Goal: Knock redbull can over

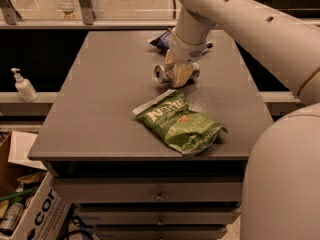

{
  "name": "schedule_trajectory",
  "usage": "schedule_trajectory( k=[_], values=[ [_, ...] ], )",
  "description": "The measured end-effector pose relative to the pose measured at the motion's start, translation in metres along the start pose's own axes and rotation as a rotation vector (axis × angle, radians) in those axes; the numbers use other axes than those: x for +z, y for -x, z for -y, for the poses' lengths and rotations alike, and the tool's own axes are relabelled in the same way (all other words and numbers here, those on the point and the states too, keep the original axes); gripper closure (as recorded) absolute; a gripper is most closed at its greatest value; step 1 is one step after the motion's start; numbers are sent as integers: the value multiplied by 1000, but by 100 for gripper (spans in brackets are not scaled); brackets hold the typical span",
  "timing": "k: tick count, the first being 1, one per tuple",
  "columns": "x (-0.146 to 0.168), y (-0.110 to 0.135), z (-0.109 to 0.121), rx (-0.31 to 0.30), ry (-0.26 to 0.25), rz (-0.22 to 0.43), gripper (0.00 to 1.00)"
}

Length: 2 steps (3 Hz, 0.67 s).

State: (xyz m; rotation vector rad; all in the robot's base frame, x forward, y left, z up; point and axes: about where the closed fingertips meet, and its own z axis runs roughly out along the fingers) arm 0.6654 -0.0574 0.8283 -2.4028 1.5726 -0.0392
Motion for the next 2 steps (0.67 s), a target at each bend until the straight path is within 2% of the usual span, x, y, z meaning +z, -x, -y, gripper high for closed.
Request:
schedule_trajectory(
  k=[1,2],
  values=[
    [-3,0,2,-19,6,-1,12],
    [-4,1,3,-30,9,0,0]
  ],
)
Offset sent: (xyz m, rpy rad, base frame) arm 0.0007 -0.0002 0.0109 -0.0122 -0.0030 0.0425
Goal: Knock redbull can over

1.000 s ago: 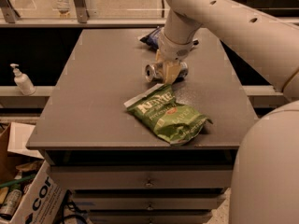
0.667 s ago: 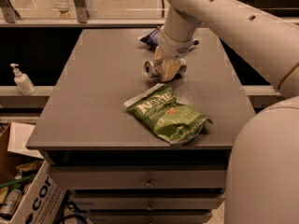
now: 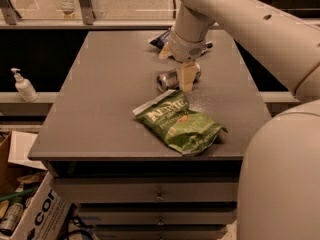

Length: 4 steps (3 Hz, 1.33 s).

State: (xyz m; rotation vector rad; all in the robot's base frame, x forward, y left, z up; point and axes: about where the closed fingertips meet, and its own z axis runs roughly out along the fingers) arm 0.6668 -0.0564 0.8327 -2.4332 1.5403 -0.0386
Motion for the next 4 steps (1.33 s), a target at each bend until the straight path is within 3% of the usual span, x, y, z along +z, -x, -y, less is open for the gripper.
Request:
schedule_trajectory(
  k=[1,2,4],
  values=[
    [-1,0,0,3,-2,14,0],
    [-6,-3,1,57,-21,103,0],
    [-18,-32,-4,359,-162,437,0]
  ],
)
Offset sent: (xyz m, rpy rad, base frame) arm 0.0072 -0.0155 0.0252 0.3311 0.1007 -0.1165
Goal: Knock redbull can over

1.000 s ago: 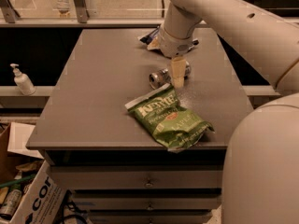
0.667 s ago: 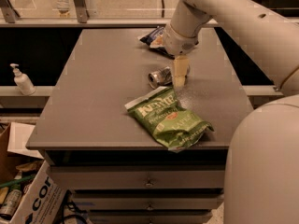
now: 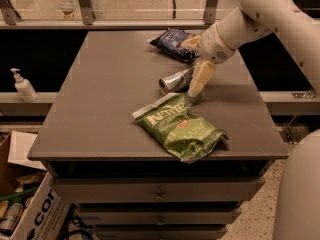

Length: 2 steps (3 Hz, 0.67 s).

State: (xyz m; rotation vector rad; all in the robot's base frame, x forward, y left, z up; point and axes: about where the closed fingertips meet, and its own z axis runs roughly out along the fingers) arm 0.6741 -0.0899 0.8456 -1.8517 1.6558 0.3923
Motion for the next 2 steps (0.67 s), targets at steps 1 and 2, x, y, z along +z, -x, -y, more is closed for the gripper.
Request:
schedule_trajectory(
  k=[1,2],
  values=[
    [-24,-16,4,148,-96,161,0],
    [-29,-18,3,165,-106,183,0]
  ],
)
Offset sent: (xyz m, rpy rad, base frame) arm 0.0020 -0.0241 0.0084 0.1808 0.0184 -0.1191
